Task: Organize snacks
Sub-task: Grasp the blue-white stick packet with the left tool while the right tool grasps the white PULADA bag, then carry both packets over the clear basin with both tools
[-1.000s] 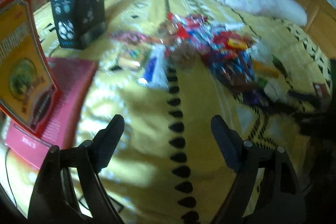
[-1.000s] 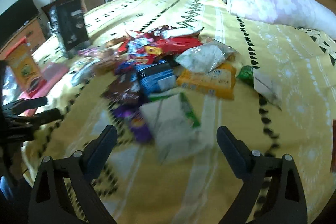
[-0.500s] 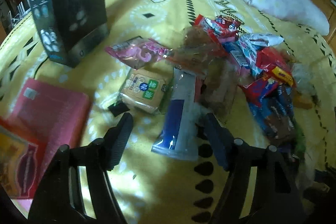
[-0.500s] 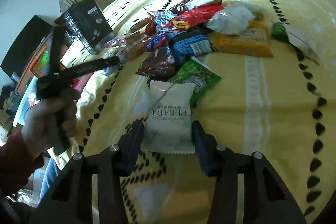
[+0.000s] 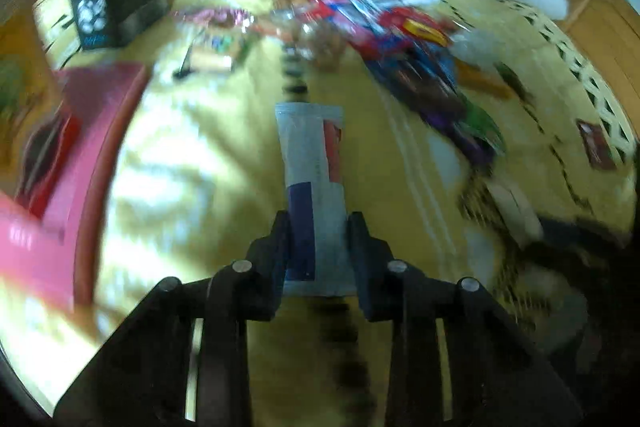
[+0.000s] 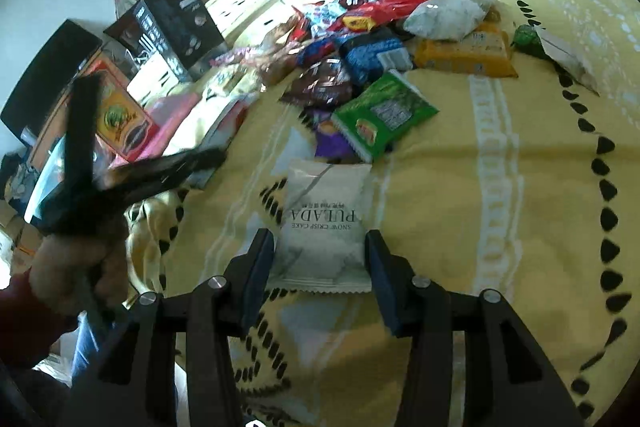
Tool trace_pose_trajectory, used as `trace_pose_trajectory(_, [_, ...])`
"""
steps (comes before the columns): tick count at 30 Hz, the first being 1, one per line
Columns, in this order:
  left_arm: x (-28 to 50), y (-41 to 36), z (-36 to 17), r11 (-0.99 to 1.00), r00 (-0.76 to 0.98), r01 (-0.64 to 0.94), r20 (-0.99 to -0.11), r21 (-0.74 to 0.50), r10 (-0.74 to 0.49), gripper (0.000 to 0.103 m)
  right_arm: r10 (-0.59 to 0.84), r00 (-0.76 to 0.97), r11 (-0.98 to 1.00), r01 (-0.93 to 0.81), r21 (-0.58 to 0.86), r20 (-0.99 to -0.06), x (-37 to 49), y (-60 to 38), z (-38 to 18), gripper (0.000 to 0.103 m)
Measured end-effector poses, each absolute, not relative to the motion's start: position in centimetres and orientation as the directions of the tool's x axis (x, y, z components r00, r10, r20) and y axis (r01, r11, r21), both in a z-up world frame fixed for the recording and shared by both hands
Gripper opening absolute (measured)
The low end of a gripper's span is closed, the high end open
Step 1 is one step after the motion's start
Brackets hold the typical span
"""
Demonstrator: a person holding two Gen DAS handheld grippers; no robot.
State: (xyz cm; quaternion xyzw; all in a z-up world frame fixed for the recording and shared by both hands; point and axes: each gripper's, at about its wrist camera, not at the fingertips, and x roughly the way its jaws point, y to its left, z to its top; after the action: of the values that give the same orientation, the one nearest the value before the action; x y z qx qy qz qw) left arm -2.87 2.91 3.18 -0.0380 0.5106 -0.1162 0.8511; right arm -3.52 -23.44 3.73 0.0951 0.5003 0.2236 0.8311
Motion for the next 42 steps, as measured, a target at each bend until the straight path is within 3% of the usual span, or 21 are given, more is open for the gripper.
trace_pose_trajectory(4, [-4.3, 3.5, 4.7, 0.979, 0.502, 0.147, -0.842, -0.142, -0.197, 0.037, 0.457, 0.396, 0.887, -0.265, 0.377, -0.797, -3.7, -23.3, 3.5, 0.055])
trace_pose_trajectory(5, [-4.0, 3.6, 5.0, 0.981, 0.525, 0.142, -0.83, -0.133, -0.189, 0.048, 0.45, 0.399, 0.891, -0.263, 0.37, -0.799, -3.7, -23.3, 3.5, 0.056])
trace_pose_trajectory(7, [-3.6, 3.6, 5.7, 0.987, 0.574, 0.121, -0.803, -0.108, -0.159, 0.072, 0.43, 0.411, 0.9, -0.263, 0.347, -0.804, -3.7, -23.0, 3.8, 0.068])
trace_pose_trajectory(10, [-2.8, 3.3, 5.1, 0.99, 0.589, 0.109, -0.796, -0.09, -0.137, 0.075, 0.404, 0.418, 0.911, -0.262, 0.317, -0.814, -3.4, -22.4, 3.8, 0.073])
trace_pose_trajectory(13, [-2.0, 2.9, 3.3, 0.995, 0.572, 0.09, -0.815, -0.052, -0.094, 0.073, 0.386, 0.423, 0.919, -0.25, 0.303, -0.82, -3.1, -22.2, 3.3, 0.073])
trace_pose_trajectory(15, [-1.7, 2.7, 2.3, 0.996, 0.546, 0.086, -0.834, -0.033, -0.075, 0.055, 0.375, 0.424, 0.923, -0.247, 0.294, -0.824, -2.8, -22.0, 2.9, 0.073])
trace_pose_trajectory(17, [-1.6, 2.7, 1.9, 0.996, 0.541, 0.079, -0.838, -0.029, -0.068, 0.032, 0.354, 0.431, 0.931, -0.248, 0.268, -0.83, -2.7, -21.8, 2.9, 0.07])
trace_pose_trajectory(18, [-1.7, 2.6, 2.0, 0.996, 0.541, 0.086, -0.838, -0.028, -0.071, 0.03, 0.342, 0.434, 0.935, -0.245, 0.256, -0.833, -2.7, -21.8, 2.9, 0.062])
trace_pose_trajectory(19, [-1.9, 2.5, 2.0, 0.995, 0.54, 0.098, -0.839, -0.02, -0.07, 0.029, 0.337, 0.436, 0.937, -0.241, 0.253, -0.834, -2.7, -21.9, 2.9, 0.054])
trace_pose_trajectory(22, [-2.4, 2.2, 2.7, 0.993, 0.542, 0.12, -0.836, -0.018, -0.081, 0.028, 0.351, 0.444, 0.935, -0.215, 0.282, -0.825, -2.9, -22.8, 2.9, 0.047])
trace_pose_trajectory(34, [-4.5, 5.0, 16.7, 0.993, 0.762, 0.119, -0.639, -0.013, -0.1, 0.028, 0.371, 0.587, 0.928, -0.248, 0.277, -0.72, -3.3, -21.7, 11.6, 0.045])
trace_pose_trajectory(42, [-5.7, 14.2, 23.9, 0.994, 0.856, -0.106, -0.507, 0.007, 0.095, 0.028, 0.43, 0.683, 0.902, -0.36, 0.239, -0.591, -0.8, -16.5, 21.4, 0.045])
